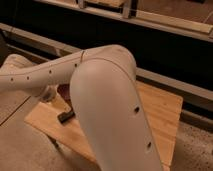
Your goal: Place the eraser on the white sponge
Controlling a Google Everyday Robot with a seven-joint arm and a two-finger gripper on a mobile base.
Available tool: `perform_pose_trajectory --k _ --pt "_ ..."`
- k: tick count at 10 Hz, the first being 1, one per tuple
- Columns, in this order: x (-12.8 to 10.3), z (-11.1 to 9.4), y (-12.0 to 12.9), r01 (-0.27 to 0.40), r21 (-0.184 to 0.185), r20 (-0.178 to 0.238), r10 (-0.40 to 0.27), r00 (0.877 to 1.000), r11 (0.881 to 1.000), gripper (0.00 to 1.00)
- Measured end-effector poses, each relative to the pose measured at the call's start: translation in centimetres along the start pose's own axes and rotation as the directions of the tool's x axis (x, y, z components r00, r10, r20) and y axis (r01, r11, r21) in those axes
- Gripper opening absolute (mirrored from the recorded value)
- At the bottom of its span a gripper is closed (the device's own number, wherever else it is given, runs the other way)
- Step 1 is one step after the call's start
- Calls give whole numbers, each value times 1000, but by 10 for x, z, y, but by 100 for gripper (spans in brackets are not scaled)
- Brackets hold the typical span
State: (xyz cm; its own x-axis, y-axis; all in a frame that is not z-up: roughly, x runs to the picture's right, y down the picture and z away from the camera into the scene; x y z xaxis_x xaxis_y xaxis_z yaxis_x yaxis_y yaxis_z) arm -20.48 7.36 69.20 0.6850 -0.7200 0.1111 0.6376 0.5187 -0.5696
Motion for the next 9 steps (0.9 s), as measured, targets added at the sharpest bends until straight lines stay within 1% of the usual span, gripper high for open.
perform_pose_trajectory --k 1,4,5,7,8,9 --pt "0 4 3 -8 18 9 7 1000 1000 65" --pt "-4 16 11 -37 103 82 28 996 994 65" --pt "-2 19 12 -40 145 109 24 994 989 65" --pt "3 20 13 -30 198 141 1 990 980 65" --pt "6 22 14 -25 216 156 -9 988 976 65" --pt "7 22 14 -19 220 163 -17 987 975 65"
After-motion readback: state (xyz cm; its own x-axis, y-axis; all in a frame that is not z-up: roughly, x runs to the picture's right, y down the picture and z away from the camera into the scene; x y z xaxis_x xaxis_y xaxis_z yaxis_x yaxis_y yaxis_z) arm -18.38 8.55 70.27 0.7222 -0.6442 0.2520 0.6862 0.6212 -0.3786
